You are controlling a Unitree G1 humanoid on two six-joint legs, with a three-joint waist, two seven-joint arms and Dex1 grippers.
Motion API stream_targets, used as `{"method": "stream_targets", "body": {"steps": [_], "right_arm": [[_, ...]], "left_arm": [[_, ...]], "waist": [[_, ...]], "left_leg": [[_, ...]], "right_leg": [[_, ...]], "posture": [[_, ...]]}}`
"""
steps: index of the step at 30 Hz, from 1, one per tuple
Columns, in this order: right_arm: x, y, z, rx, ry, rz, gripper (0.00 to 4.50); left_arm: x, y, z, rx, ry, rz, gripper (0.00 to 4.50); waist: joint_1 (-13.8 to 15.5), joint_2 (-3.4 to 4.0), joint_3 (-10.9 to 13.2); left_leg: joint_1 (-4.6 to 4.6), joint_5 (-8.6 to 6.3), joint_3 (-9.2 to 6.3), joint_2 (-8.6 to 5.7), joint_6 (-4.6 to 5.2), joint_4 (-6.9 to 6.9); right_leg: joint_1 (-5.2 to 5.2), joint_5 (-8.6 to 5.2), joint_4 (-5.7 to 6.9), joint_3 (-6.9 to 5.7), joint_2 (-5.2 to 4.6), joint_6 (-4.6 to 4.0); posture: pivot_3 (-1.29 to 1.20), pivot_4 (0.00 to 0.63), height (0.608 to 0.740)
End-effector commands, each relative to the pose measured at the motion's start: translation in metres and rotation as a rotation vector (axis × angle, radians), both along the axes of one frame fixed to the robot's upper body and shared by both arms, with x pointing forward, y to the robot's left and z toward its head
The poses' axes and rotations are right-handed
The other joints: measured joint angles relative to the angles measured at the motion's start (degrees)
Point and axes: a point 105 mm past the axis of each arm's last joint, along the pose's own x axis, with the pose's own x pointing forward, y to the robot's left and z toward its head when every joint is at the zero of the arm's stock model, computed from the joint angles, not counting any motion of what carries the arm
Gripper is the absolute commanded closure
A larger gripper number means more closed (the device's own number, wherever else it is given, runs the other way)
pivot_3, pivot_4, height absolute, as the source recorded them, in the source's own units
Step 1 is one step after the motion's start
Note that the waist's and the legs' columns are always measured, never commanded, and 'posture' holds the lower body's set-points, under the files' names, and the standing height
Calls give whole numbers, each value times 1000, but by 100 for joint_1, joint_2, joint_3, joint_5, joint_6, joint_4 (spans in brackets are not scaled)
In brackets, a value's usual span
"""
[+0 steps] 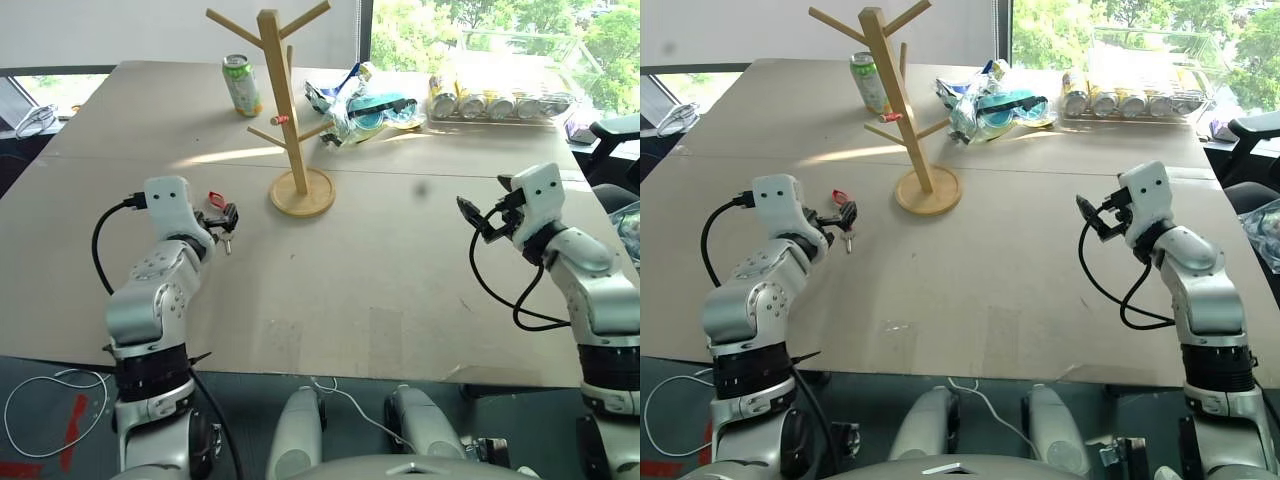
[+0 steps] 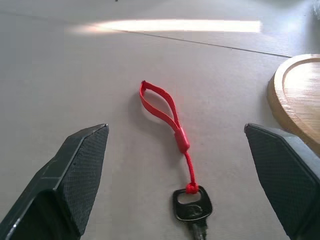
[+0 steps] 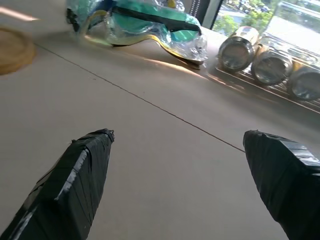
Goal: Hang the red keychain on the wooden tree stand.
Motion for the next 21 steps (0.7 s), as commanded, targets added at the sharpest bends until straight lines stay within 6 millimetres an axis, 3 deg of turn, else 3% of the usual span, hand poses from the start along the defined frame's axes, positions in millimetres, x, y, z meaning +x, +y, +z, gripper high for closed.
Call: {"method": "stream_targets", "body": {"steps": [1,5,10,21], "right_arm": [[-24,36,25,9,23,292,43],[-42,59,48,7,51,491,43],[-49,72,64,2,57,576,43],[-56,78,73,-9,67,627,43]], "left_arm": [[7,0,5,25,-1,38,0],[20,-12,0,18,24,40,0],[31,-19,-4,9,52,64,0],[38,-19,-15,22,106,123,0]], "waist": [[-6,3,2],[7,2,2],[21,-2,2],[16,-2,2]], "left_leg": [[-1,0,-1,0,0,0],[-1,0,-3,0,0,1],[-11,0,-13,-2,0,9],[-11,0,-14,-3,0,9]], "right_leg": [[0,0,0,0,1,0],[0,0,0,-1,1,0],[0,1,-2,-13,-1,0],[0,1,0,-14,-3,0]], "posture": [[0,150,732],[0,150,732],[0,150,732],[0,150,732]]}}
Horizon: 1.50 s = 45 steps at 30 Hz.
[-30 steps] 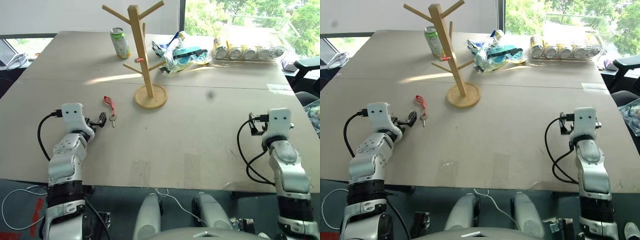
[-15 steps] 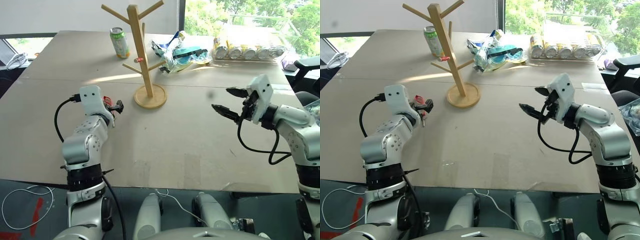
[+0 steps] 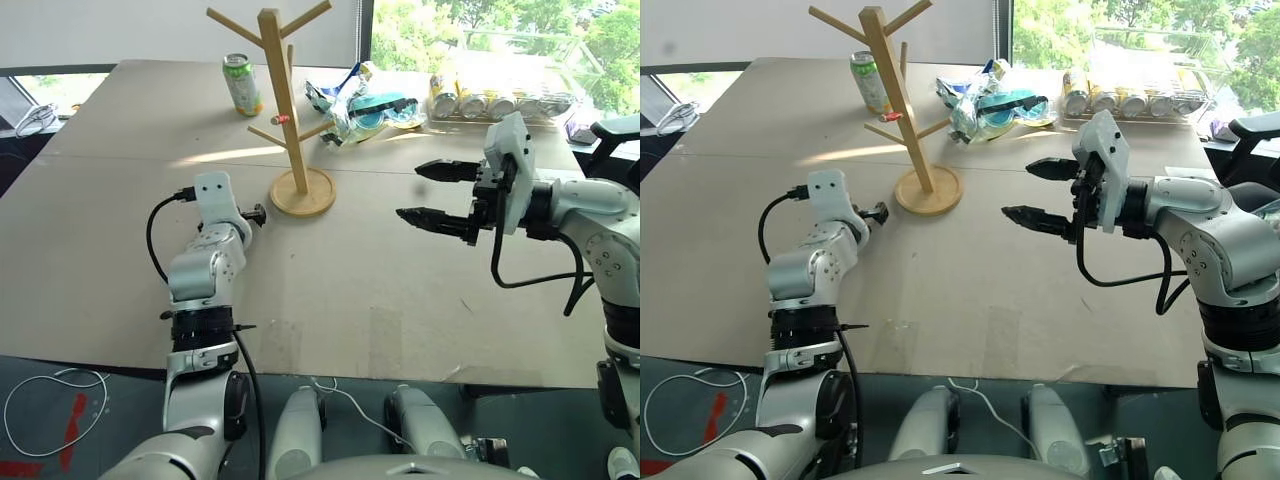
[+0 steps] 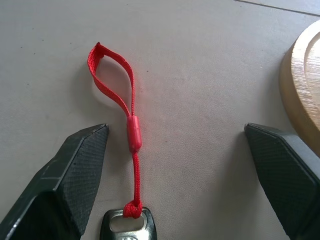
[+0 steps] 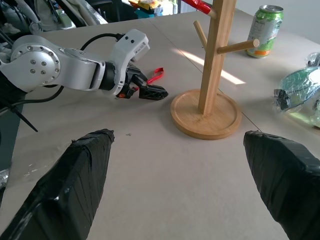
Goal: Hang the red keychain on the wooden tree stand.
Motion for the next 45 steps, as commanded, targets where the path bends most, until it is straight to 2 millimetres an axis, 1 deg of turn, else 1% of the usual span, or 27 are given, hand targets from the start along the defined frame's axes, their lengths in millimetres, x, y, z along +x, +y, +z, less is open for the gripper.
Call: {"method": "stream_targets", "body": {"steps": [1,7,21,24,25,26,30,33,43,45], "right_arm": [[-7,1,15,-4,-56,23,43],[-8,2,17,-15,-51,43,43],[-4,4,20,-23,-72,49,43],[-3,4,21,-22,-76,48,0],[-3,4,21,-21,-77,49,0],[-3,4,22,-20,-78,49,0],[-2,4,22,-13,-78,45,0],[-2,4,21,-10,-76,41,0],[-1,3,19,4,-68,25,0],[-1,4,19,6,-71,21,0]], "left_arm": [[1,5,9,18,-23,40,0],[-2,16,5,19,0,105,0],[-8,18,-5,2,59,133,0],[-11,22,-5,9,60,162,876],[-12,24,-5,8,59,173,1025],[-13,26,-5,5,58,184,1620],[-17,31,-4,7,60,207,3127],[-18,32,-5,5,62,212,4448],[-21,39,-4,6,66,215,4448],[-20,41,4,16,29,194,4448]], "waist": [[0,0,0],[-18,0,0],[-34,0,0],[-37,0,0],[-37,0,0],[-37,1,0],[-36,0,0],[-27,0,0],[-33,0,0],[-38,0,0]], "left_leg": [[0,0,0,0,0,0],[2,0,0,0,0,0],[4,0,1,1,0,0],[5,0,1,1,0,0],[5,0,1,1,0,-1],[5,0,1,1,0,-1],[4,0,1,1,0,-1],[4,0,1,1,0,-1],[4,0,1,0,0,-1],[4,0,1,1,0,-1]], "right_leg": [[0,0,0,0,0,0],[0,0,1,0,0,0],[0,0,2,1,1,0],[0,0,2,2,1,0],[0,0,2,2,1,0],[0,0,2,2,1,0],[0,0,2,2,1,0],[0,0,2,2,1,0],[0,0,1,2,1,0],[0,0,1,2,1,0]], "posture": [[0,150,732],[0,150,732],[0,150,732],[0,150,732],[0,150,732],[0,150,732],[0,150,732],[0,150,732],[0,150,732],[0,150,732]]}}
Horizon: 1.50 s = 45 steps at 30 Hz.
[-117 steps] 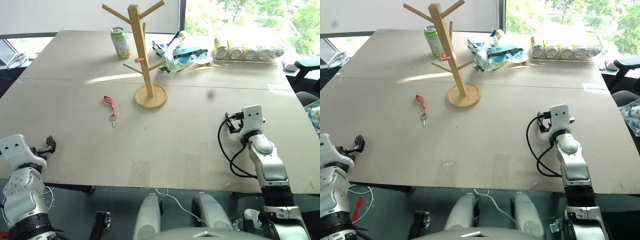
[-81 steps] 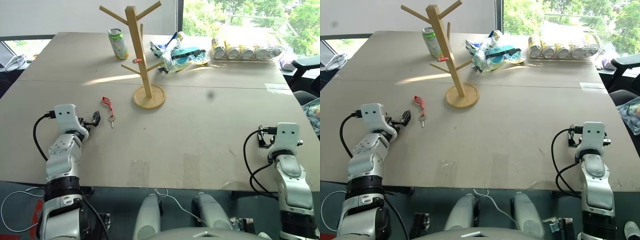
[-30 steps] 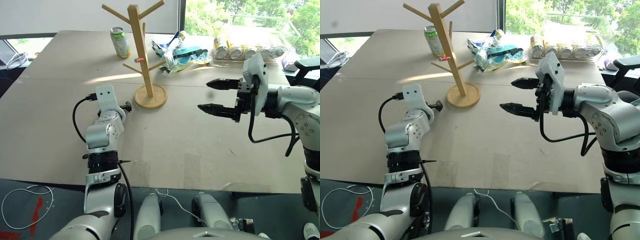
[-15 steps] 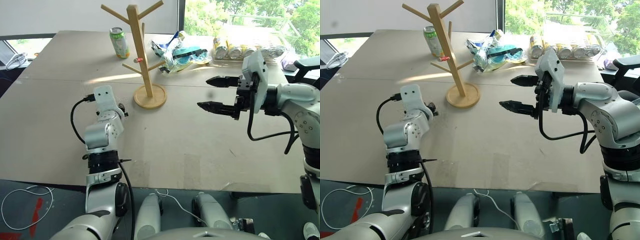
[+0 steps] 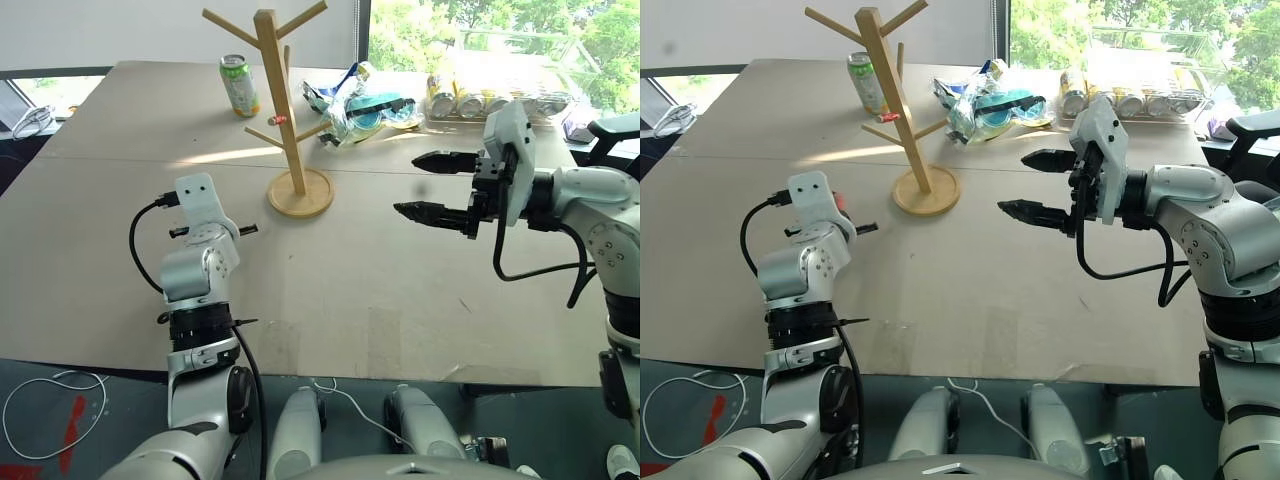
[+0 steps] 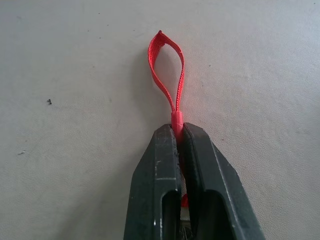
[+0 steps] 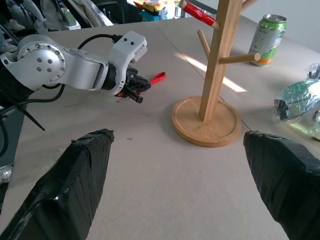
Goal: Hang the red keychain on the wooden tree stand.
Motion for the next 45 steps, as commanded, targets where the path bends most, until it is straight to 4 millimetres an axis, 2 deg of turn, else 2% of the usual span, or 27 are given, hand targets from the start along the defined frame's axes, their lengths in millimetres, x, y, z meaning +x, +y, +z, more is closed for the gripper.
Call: {"method": "stream_targets", "body": {"steps": [1,5,8,11,15,22,27,34,45], "right_arm": [[-3,1,8,22,-46,0,0],[-8,2,5,29,-49,-6,0],[-18,2,-9,-9,-46,9,0],[-22,4,-10,14,-43,5,0],[-26,10,-4,55,-55,4,0],[-29,13,7,65,-87,8,0],[-28,14,15,80,-100,-2,0],[-27,12,15,85,-98,-34,0],[-26,11,20,100,-106,-49,0]], "left_arm": [[-7,17,14,47,-59,-2,4448],[-13,-1,48,146,-238,-174,4448],[-42,-26,62,350,-350,-369,4448],[-71,-54,76,514,-495,-523,4448],[-87,-72,93,638,-646,-623,4448],[-93,-89,103,722,-797,-742,4448],[-82,-89,108,713,-839,-727,4448],[-74,-97,116,704,-885,-717,4448],[-67,-88,117,707,-875,-654,4448]], "waist": [[-10,0,0],[13,0,2],[50,0,1],[59,0,3],[64,-1,3],[47,1,3],[50,0,3],[48,0,3],[37,0,3]], "left_leg": [[1,0,0,0,0,0],[-3,0,0,2,-1,-7],[-8,0,0,0,-2,-10],[-6,-1,10,-6,-2,-12],[1,1,6,-5,0,-9],[-2,0,11,-3,2,-4],[-2,0,11,-3,2,-4],[-4,0,10,-3,2,-4],[-3,0,9,-2,2,-4]], "right_leg": [[0,0,0,0,0,0],[-3,0,-3,-1,1,-1],[-1,0,-12,-3,-7,-1],[-1,0,-16,1,-21,0],[0,-1,-8,-1,-14,-1],[-1,-2,-11,5,-10,0],[-1,-1,-11,4,-10,0],[-1,-1,-10,4,-9,1],[-1,-1,-8,4,-8,1]], "posture": [[0,150,732],[0,150,732],[0,150,732],[0,150,732],[0,150,732],[0,150,732],[0,150,732],[0,150,732],[0,150,732]]}}
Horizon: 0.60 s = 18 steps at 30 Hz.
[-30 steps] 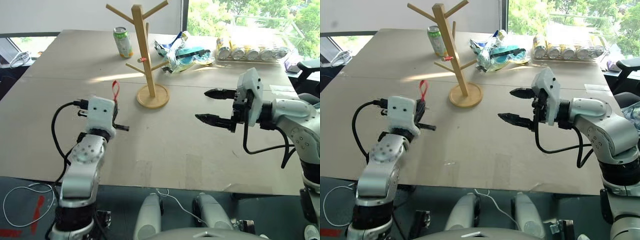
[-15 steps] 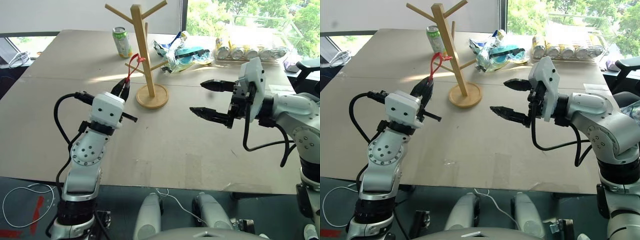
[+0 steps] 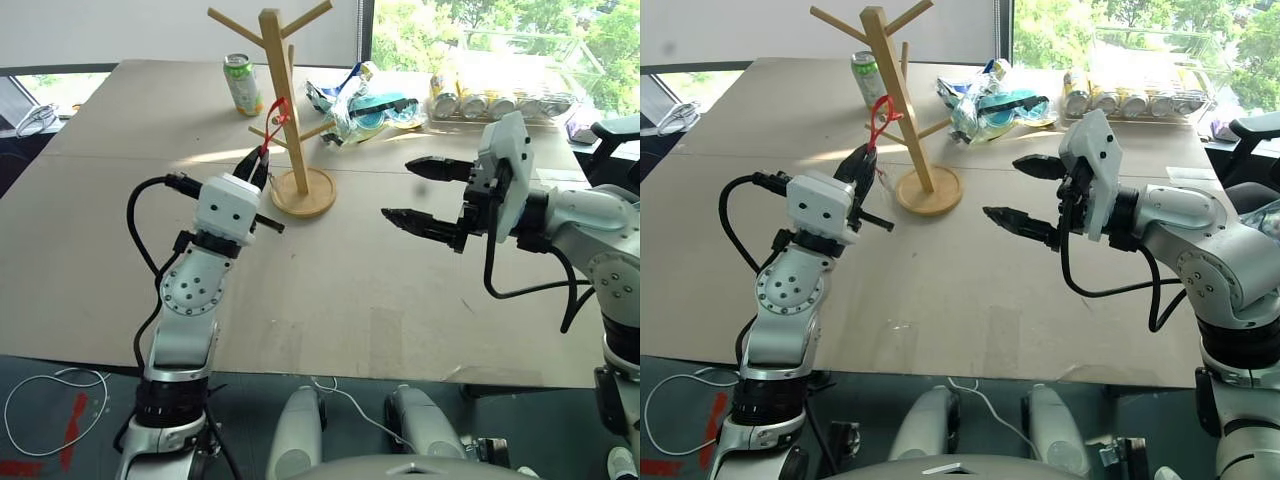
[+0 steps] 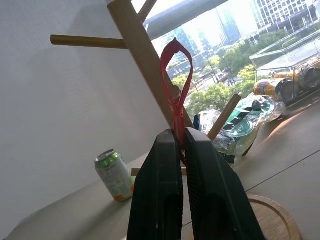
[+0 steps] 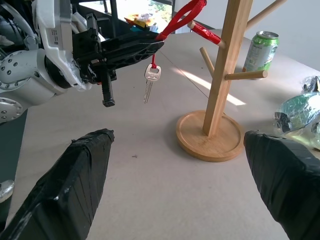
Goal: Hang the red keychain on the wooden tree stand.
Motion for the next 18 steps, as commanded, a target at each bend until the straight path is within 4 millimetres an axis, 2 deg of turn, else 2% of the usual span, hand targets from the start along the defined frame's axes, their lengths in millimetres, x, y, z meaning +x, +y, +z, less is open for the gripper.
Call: {"method": "stream_targets", "body": {"steps": [1,18], "right_arm": [[-7,-1,22,40,-79,12,0],[-18,12,53,146,-107,77,0]], "left_arm": [[-4,5,13,-13,-60,29,4448],[7,15,-7,-38,35,76,4448]], "waist": [[-3,0,0],[-3,0,0]], "left_leg": [[0,0,0,0,0,0],[0,0,0,1,0,0]], "right_leg": [[0,0,0,0,0,0],[0,0,1,0,0,0]], "posture": [[0,150,732],[0,150,732]]}}
